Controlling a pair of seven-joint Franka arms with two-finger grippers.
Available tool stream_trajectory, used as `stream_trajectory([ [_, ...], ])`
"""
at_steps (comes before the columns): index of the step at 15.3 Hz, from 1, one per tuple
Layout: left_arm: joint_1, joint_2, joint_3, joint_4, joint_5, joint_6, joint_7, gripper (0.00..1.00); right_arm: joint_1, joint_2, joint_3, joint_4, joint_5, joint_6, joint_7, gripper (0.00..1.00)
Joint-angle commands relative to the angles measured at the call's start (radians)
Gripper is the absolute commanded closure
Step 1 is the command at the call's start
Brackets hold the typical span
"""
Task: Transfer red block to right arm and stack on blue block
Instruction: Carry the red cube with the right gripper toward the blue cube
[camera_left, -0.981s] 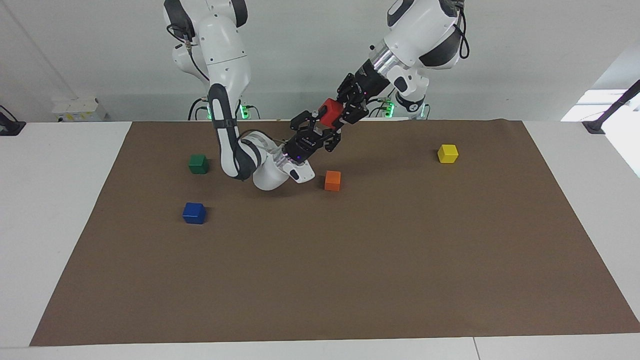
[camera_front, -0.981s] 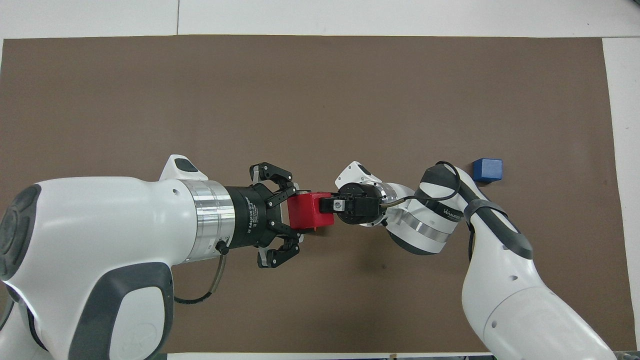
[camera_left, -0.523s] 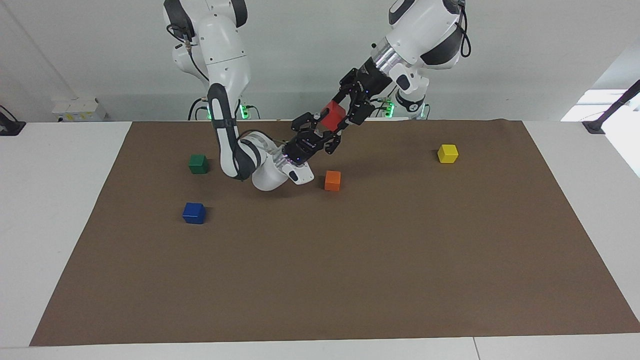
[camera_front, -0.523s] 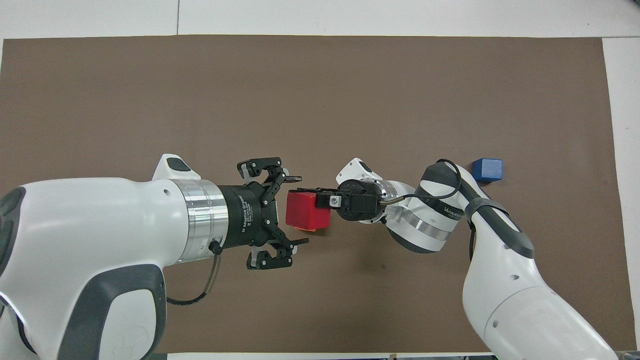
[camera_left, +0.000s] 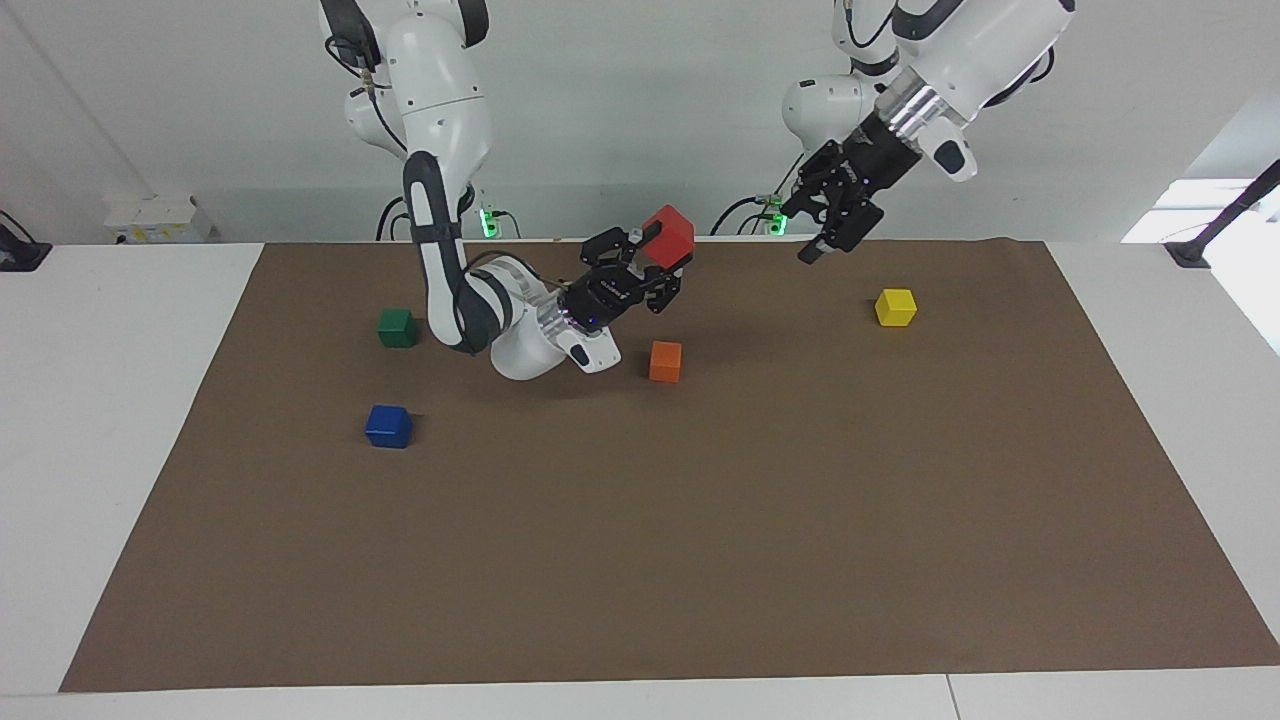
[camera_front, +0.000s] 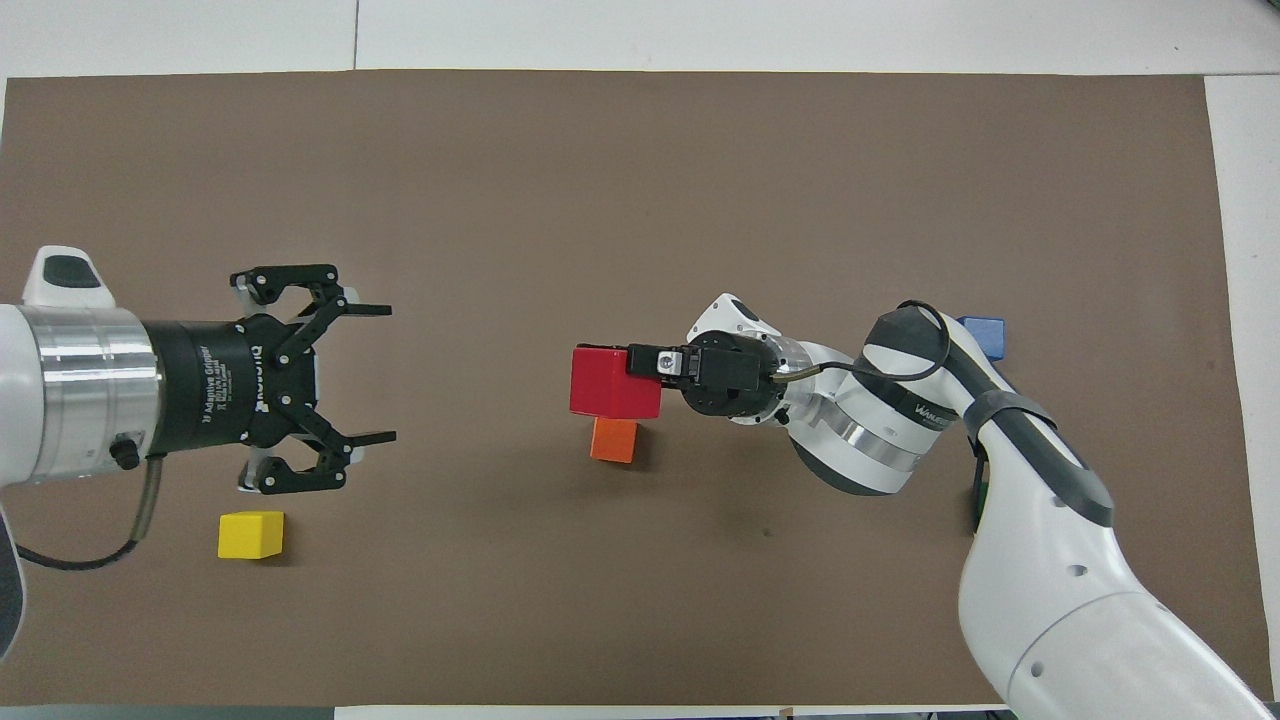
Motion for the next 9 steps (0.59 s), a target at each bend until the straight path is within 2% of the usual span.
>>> stream_trajectory([
  [1,0.062,-0.018,-0.009,-0.021,0.159,-0.011,0.152,0.00,-0.047,-0.129,0.002,-0.012,-0.102,0.178,0.104,1.00],
  [4,0.174,-0.008,-0.004,0.010,0.228,-0.049,0.452,0.00,-0.076,-0.281,0.001,-0.001,-0.249,0.414,0.257,1.00],
  [6,0.193,0.026,-0.004,0.060,0.369,-0.060,0.629,0.00,-0.077,-0.361,-0.001,0.031,-0.325,0.531,0.392,1.00],
  [9,0.207,0.098,0.027,0.209,0.470,-0.222,0.903,0.00,-0.077,-0.449,-0.002,0.071,-0.472,0.656,0.552,1.00],
])
